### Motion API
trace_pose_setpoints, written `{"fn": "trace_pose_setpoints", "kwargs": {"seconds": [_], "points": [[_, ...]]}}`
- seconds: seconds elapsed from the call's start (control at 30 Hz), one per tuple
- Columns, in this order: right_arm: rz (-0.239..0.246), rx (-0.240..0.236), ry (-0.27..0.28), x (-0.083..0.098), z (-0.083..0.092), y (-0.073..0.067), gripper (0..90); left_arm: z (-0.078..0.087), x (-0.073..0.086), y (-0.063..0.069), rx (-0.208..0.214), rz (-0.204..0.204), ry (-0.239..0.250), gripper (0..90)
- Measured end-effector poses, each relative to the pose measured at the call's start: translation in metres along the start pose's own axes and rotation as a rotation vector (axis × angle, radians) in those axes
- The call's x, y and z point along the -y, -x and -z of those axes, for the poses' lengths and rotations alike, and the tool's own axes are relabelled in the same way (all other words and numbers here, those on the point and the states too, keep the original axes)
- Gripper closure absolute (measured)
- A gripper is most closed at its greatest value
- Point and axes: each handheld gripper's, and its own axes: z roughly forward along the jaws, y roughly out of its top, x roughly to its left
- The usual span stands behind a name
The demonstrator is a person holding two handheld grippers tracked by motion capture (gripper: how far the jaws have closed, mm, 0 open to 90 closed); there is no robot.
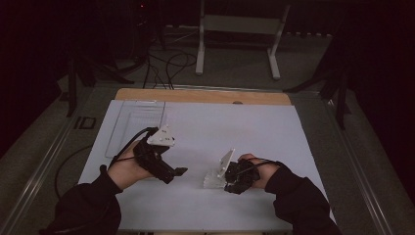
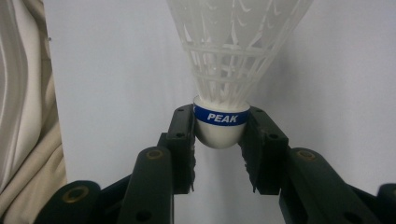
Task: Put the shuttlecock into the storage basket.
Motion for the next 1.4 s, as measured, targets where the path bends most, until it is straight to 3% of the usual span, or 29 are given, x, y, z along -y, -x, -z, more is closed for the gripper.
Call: {"fn": "trace_pose_setpoints", "kwargs": {"seconds": [0.3,0.43,0.63,0.83,0.97,1.0,1.03,1.3,1.4], "points": [[0.013,0.001,0.001,-0.001,0.000,-0.002,66.1,-0.014,-0.013,0.000,0.027,-0.005,-0.035,0.1],[0.008,-0.011,0.009,-0.001,0.001,-0.001,66.2,-0.020,-0.020,0.000,0.019,0.003,-0.061,0.1],[0.041,-0.004,0.024,0.000,0.003,-0.003,66.2,-0.029,-0.025,0.003,0.043,-0.033,-0.113,0.1],[0.023,-0.016,0.042,0.000,0.007,-0.003,66.2,-0.037,-0.026,0.005,0.077,-0.051,-0.129,0.2],[0.045,-0.016,0.047,0.001,0.007,-0.004,66.2,-0.042,-0.027,0.005,0.096,-0.057,-0.141,0.2],[0.086,-0.005,0.053,0.001,0.008,-0.006,66.2,-0.043,-0.027,0.005,0.095,-0.059,-0.148,0.8],[0.086,-0.005,0.053,0.001,0.008,-0.006,66.2,-0.045,-0.027,0.005,0.101,-0.063,-0.154,0.8],[0.118,0.008,0.069,0.001,0.011,-0.008,66.2,-0.054,-0.025,0.009,0.166,-0.090,-0.175,7.5],[0.126,0.011,0.071,0.000,0.012,-0.009,66.2,-0.057,-0.024,0.010,0.184,-0.102,-0.185,15.9]]}}
